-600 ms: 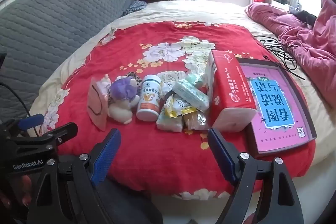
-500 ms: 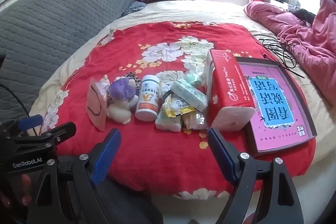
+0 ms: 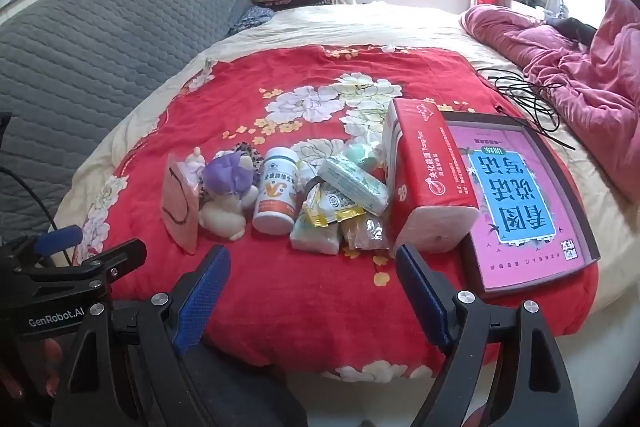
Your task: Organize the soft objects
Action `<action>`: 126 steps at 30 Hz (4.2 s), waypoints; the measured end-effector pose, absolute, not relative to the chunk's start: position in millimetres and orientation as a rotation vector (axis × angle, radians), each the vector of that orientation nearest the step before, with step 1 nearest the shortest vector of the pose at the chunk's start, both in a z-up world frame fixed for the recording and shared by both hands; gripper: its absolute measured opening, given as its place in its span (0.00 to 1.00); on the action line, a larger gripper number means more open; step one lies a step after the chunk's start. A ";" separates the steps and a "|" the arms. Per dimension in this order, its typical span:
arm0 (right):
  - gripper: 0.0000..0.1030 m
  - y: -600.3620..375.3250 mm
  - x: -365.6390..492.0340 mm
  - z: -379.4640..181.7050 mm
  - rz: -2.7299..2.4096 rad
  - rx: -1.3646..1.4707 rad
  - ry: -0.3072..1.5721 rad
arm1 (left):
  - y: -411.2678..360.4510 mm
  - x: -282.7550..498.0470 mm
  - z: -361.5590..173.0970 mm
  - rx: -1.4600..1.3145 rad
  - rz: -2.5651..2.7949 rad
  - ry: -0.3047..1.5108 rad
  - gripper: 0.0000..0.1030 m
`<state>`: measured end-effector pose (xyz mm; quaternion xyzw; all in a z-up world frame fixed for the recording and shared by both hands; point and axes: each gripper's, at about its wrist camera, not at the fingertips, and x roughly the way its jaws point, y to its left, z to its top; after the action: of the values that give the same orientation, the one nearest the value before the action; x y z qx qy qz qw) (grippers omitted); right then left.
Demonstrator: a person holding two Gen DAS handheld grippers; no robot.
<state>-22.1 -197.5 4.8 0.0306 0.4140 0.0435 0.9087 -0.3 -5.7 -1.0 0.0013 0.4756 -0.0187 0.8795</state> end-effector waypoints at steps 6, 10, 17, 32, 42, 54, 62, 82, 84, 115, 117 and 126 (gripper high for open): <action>0.83 -198.4 -23.5 5.0 0.095 0.065 0.851 | -4.1 -1.9 -1.6 -0.005 -0.040 0.991 0.99; 0.83 -199.0 -22.9 3.3 0.101 0.063 0.851 | -2.1 -2.2 -2.1 -0.009 -0.038 0.992 0.99; 0.83 -199.8 -24.4 2.6 0.099 0.058 0.850 | -1.2 -1.1 -3.6 -0.012 -0.034 0.995 0.99; 0.83 -199.6 -25.1 2.0 0.093 0.049 0.857 | -2.4 -1.2 -5.0 -0.014 -0.038 0.995 0.99; 0.83 -198.6 -24.9 0.2 0.089 0.045 0.862 | -1.0 0.0 -6.1 -0.027 -0.041 1.004 0.99; 0.83 -200.0 -15.5 -8.9 0.088 0.046 0.884 | 12.5 9.6 -17.4 -0.089 -0.052 1.026 0.99; 0.83 -200.4 12.5 -13.1 0.095 0.008 0.885 | 50.6 38.7 -31.9 -0.210 -0.017 1.043 0.99; 0.83 -203.1 100.6 -39.3 0.094 -0.182 0.954 | 15.2 104.0 -83.7 -0.115 -0.024 1.122 0.99; 0.83 -197.1 109.8 -45.2 0.093 -0.240 0.954 | 18.5 107.3 -87.0 -0.132 -0.024 1.128 0.99; 0.17 -223.5 107.6 -0.9 0.162 -0.064 0.896 | 35.9 83.9 -38.1 -0.267 -0.143 1.042 0.10; 0.17 -225.7 102.0 5.4 0.162 -0.054 0.881 | 32.7 79.5 -27.6 -0.261 -0.155 1.025 0.10; 0.17 -254.6 74.7 33.9 0.134 0.014 0.823 | 0.9 65.6 16.3 -0.242 -0.271 0.956 0.10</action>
<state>74.7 -254.6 33.9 0.0068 0.3998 0.0653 0.9143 65.6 0.9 16.3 -0.1159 0.4576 -0.1295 0.8720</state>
